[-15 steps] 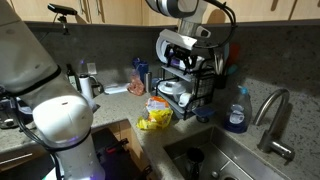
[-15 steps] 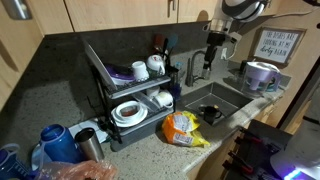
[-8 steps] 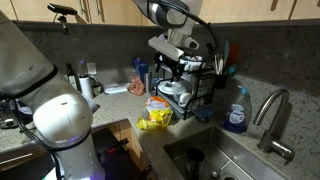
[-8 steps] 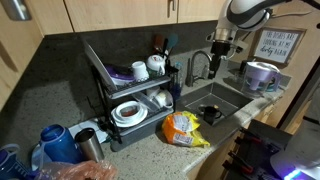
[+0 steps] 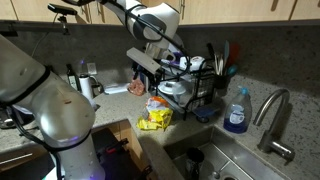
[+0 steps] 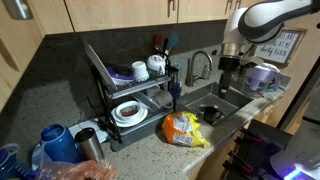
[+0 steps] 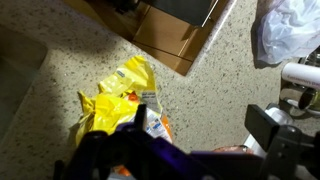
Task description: Take one pack out of the packet
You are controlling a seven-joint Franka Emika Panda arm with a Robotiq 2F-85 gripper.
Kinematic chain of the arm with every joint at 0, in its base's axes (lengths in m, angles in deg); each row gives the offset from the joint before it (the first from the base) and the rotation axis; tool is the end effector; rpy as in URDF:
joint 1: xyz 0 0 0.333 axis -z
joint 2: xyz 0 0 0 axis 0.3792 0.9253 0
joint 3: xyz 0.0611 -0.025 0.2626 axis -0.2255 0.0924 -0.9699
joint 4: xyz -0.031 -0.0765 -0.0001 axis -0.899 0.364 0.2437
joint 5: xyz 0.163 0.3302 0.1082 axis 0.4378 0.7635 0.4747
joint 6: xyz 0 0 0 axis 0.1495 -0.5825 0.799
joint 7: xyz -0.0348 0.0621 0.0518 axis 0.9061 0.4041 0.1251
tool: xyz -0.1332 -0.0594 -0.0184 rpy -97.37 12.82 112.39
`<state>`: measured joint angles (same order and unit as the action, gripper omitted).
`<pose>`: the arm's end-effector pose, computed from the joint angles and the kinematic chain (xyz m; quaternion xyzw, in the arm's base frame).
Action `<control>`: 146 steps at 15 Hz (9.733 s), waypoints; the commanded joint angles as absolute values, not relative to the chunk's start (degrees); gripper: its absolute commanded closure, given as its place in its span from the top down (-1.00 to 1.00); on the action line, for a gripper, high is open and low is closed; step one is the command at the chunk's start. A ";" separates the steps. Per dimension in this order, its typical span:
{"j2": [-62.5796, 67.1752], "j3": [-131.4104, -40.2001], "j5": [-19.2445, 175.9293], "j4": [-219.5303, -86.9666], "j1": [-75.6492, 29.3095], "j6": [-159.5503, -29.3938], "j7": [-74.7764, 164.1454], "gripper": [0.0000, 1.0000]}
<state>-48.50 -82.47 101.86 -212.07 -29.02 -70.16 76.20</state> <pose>0.3599 0.0405 0.3581 -0.9641 -0.1652 0.0147 0.2075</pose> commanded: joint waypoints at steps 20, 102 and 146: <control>-34.88 -82.75 107.24 -220.97 -36.36 -96.19 88.77 0.96; -30.74 -94.19 83.44 -217.77 -36.96 -114.94 63.09 -0.99; -49.93 -79.44 99.05 -220.40 -39.82 -95.18 73.71 -0.99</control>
